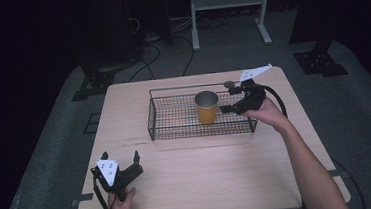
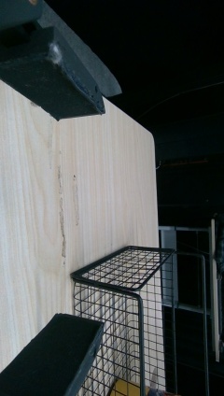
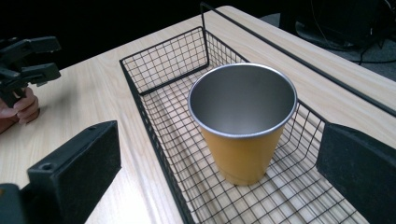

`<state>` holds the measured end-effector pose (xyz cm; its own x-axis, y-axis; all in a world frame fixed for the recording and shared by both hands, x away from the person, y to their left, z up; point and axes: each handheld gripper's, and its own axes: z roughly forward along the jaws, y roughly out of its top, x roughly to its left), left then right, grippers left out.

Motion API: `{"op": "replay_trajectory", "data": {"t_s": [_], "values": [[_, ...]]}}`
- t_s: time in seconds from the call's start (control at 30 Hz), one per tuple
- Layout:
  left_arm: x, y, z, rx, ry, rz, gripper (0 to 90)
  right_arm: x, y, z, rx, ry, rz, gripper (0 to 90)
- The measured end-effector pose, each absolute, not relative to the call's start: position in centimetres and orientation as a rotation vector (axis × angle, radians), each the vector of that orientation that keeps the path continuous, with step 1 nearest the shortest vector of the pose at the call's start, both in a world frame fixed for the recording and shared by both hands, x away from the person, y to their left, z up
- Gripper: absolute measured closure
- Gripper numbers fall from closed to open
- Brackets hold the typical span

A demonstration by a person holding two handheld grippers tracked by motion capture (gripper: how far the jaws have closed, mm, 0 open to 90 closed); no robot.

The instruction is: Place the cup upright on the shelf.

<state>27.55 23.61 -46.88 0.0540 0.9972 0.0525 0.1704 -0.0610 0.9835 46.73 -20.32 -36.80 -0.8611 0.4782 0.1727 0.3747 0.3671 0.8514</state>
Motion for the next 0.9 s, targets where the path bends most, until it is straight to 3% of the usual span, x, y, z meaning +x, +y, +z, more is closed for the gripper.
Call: {"op": "replay_trajectory", "data": {"t_s": [0.9], "values": [[27.6,23.6,-46.9,1.405,1.268,1.125,0.0,43.8,-22.7,-37.7,0.774,2.502,1.537,0.0]]}}
